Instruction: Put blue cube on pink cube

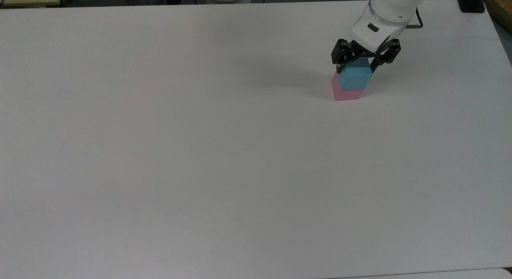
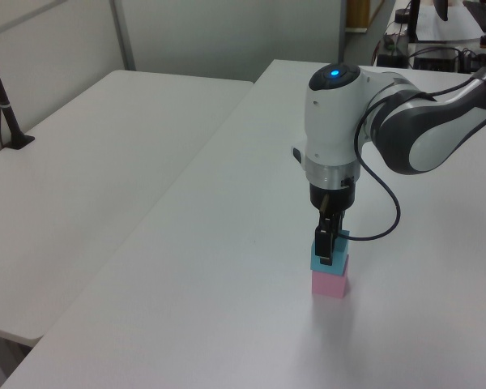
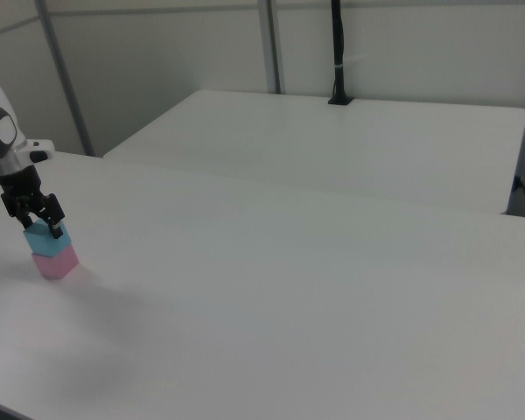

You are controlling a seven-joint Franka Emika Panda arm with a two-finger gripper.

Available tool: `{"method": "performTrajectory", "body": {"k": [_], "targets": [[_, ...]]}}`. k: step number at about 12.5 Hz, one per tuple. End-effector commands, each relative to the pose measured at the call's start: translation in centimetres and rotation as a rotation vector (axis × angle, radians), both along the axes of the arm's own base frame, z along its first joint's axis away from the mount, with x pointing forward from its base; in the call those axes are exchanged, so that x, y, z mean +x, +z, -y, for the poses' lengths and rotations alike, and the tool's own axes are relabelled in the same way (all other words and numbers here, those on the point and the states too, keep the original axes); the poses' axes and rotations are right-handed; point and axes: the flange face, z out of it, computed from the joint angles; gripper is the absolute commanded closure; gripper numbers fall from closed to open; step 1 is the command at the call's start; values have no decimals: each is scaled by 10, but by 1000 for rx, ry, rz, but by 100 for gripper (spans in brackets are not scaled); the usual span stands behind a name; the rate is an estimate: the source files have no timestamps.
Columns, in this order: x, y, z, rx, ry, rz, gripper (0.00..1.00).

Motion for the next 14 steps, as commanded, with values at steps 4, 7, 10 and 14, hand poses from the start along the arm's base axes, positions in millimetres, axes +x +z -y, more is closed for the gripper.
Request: {"method": "performTrajectory", "body": {"k": [4,7,10,14], "targets": [[-9,53,11,9,9,42,0],[-19,130,29,15,1,44,0],[-24,217,86,13,38,29,0],[7,242,210,5,11,7,0]]}}
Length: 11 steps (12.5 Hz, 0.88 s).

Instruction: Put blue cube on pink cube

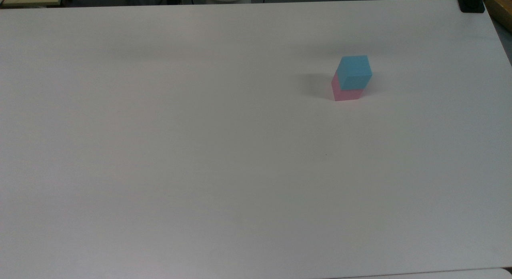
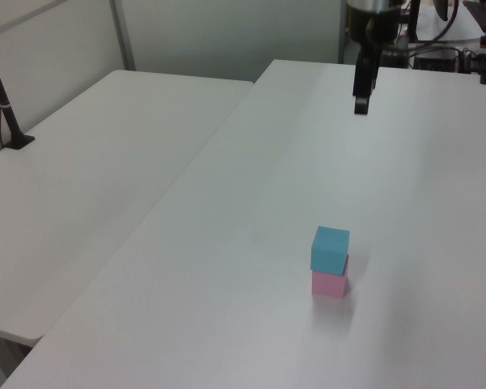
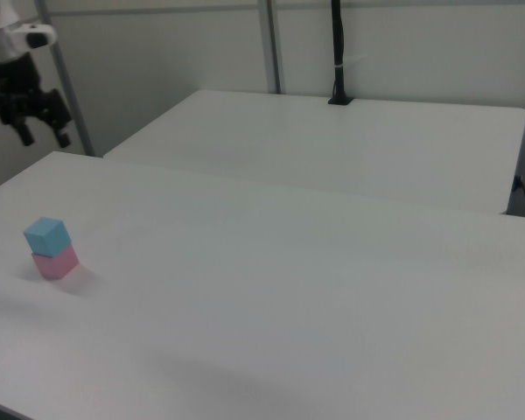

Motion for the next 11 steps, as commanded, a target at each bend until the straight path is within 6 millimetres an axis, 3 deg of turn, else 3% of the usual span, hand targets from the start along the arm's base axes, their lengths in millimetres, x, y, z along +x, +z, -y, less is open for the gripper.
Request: {"method": "performTrajectory", "body": {"k": [1,3,6,11], "targets": [[26,7,111,7,-24,-28,0],[21,22,191,34,-45,-51,0],[15,24,244,24,-128,-60,0],[21,13,248,28,-135,-75,0]]}}
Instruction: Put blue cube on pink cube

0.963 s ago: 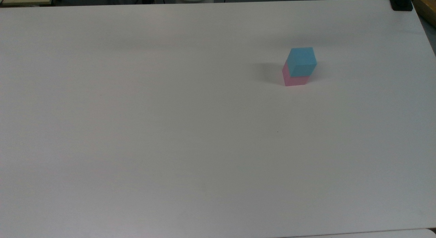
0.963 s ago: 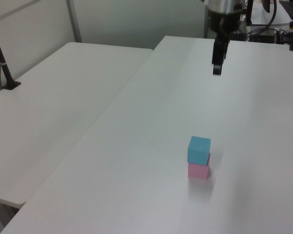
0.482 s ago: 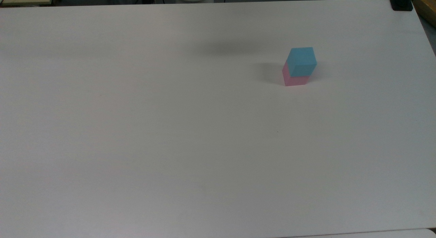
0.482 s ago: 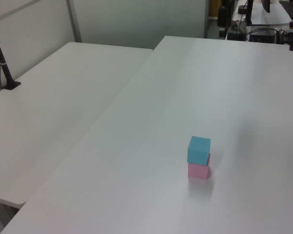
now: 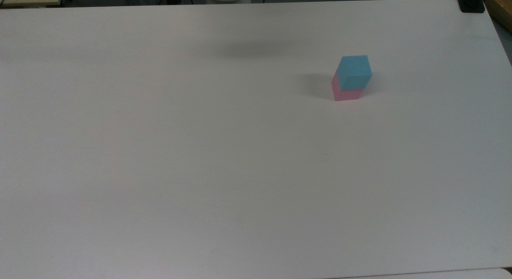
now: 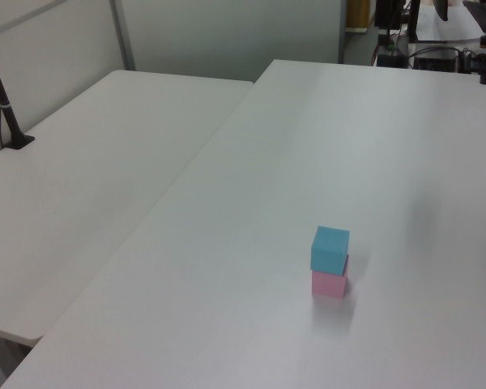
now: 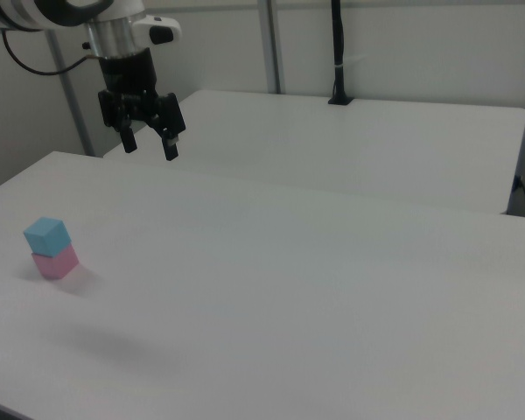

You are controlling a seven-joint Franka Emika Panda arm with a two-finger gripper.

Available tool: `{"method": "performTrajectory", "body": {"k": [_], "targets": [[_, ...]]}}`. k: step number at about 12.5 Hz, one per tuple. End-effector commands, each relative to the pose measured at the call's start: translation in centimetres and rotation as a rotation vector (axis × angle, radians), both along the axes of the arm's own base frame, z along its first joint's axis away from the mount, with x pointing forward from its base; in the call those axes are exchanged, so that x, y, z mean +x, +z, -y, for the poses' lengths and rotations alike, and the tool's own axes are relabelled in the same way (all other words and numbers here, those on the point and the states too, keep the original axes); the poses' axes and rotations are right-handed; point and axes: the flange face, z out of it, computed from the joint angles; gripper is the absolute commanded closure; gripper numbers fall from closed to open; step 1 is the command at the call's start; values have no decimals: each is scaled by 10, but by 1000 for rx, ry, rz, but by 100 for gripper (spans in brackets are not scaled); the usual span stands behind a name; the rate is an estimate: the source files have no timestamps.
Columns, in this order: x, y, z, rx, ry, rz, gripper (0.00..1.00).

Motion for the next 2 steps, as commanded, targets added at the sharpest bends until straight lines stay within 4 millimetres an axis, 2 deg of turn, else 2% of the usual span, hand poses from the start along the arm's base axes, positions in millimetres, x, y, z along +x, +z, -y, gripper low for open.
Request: {"method": "performTrajectory", "body": {"k": [1,2], "targets": [[-3,-3,-1,15,7,-11,0],[-4,-2,0,17,6,-11,0]]}}
